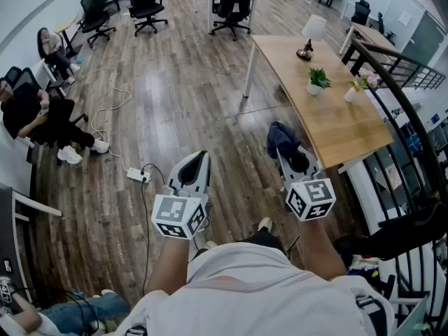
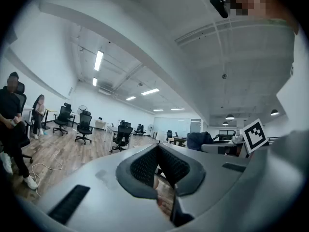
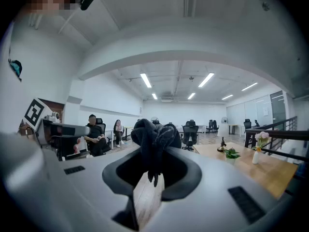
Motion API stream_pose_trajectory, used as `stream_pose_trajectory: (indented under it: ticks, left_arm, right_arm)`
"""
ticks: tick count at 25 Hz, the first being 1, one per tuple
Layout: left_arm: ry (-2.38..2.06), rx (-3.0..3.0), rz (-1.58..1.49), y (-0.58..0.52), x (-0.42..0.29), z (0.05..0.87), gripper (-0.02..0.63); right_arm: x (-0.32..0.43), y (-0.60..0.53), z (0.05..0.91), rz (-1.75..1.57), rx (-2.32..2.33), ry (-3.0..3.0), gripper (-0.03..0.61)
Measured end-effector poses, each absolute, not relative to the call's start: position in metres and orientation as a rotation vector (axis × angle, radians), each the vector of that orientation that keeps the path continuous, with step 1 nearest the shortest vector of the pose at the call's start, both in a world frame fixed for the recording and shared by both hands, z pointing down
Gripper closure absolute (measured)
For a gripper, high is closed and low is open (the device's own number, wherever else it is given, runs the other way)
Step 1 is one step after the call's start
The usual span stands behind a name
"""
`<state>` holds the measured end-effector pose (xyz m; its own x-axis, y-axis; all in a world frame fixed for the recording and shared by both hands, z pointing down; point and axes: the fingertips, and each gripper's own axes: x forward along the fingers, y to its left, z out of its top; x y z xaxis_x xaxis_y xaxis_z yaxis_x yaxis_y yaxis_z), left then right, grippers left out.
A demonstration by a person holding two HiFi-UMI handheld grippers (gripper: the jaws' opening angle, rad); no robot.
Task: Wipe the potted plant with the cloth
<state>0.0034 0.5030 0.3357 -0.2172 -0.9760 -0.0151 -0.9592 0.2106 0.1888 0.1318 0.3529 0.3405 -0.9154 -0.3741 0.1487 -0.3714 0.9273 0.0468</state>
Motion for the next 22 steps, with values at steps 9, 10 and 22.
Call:
stream_pose_trajectory:
  ticks: [9, 10, 22]
  left_arm:
    - [-2.362, 1.889, -0.242, 0.509, -0.001, 0.335, 0.598]
    - [-2.362, 1.888, -0.243, 0.51, -0.002, 0.335, 0.598]
    - [-2.331, 1.898, -0.25, 0.507, -0.001, 0.341, 0.598]
  right_arm:
    - [0.123, 0.356, 0.342, -0.034, 0.549, -2.937, 0.448]
    - [0.122, 0.357, 0.343, -0.034, 0.547, -2.936, 0.448]
    - [0.13, 0.357, 0.35, -0.017, 0.574, -2.919, 0.448]
